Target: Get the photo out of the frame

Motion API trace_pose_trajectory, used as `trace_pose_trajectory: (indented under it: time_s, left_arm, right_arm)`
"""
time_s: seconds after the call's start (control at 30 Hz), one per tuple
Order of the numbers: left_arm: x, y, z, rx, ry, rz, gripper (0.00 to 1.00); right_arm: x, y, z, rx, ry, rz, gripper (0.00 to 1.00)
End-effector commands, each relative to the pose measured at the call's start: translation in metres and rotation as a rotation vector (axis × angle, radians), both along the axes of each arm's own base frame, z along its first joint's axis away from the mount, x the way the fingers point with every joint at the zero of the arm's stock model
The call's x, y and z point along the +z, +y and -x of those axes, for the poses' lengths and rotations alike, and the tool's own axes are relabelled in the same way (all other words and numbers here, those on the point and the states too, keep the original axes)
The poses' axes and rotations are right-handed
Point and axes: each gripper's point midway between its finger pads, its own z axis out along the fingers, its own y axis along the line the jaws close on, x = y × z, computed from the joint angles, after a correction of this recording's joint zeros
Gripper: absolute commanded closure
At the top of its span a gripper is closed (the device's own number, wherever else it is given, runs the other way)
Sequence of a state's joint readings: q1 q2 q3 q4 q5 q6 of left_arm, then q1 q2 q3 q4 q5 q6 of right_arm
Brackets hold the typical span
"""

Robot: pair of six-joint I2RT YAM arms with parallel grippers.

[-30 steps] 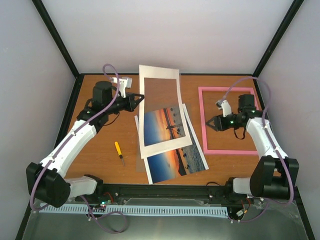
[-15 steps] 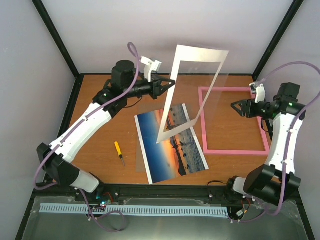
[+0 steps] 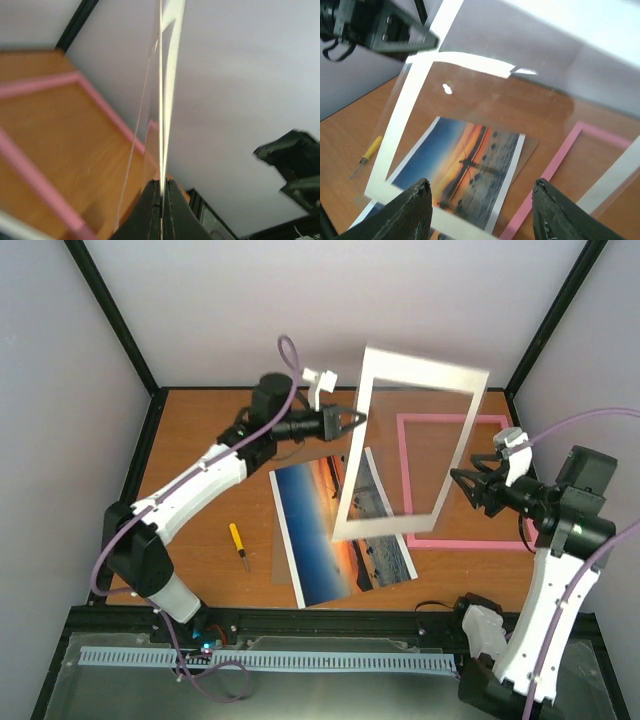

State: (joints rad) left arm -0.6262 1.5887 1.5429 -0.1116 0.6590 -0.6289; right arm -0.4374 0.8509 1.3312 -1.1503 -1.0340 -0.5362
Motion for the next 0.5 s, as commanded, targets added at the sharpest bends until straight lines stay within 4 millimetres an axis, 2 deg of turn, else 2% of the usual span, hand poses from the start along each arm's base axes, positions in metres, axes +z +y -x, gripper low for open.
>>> trace_pose_trajectory:
  time_s: [0.0,0.17,0.2,0.3,0.33,0.47]
  left_arm:
    - [-0.091,-0.001,-0.015,0.057,0.251,0.041,0.99]
    - [-0.184,-0.002,-0.031,0.122,0.407,-0.007,0.99]
    - [-0.196,-0.003,-0.033,0.126,0.428,-0.005,0.99]
    - [-0.227,-0.004,-0.042,0.161,0.473,-0.025,0.99]
    - [-0.235,-0.004,-0.047,0.177,0.48,-0.035,0.99]
    - [-0.257,0.005,-0.066,0.228,0.501,-0.059,0.99]
  right_arm:
    - [-0.063,-0.02,-0.038,-0.013,0.171,-0.069,0.47]
    - [-0.137,-0.023,-0.064,-0.02,0.361,-0.062,0.52]
    - [-0.155,-0.021,-0.066,-0.024,0.402,-0.048,0.53]
    - [-0.189,-0.016,-0.072,-0.04,0.464,0.003,0.54]
    - [-0.195,-0.015,-0.074,-0.055,0.479,0.016,0.55]
    - [-0.198,-0.011,-0.08,-0.047,0.484,0.019,0.54]
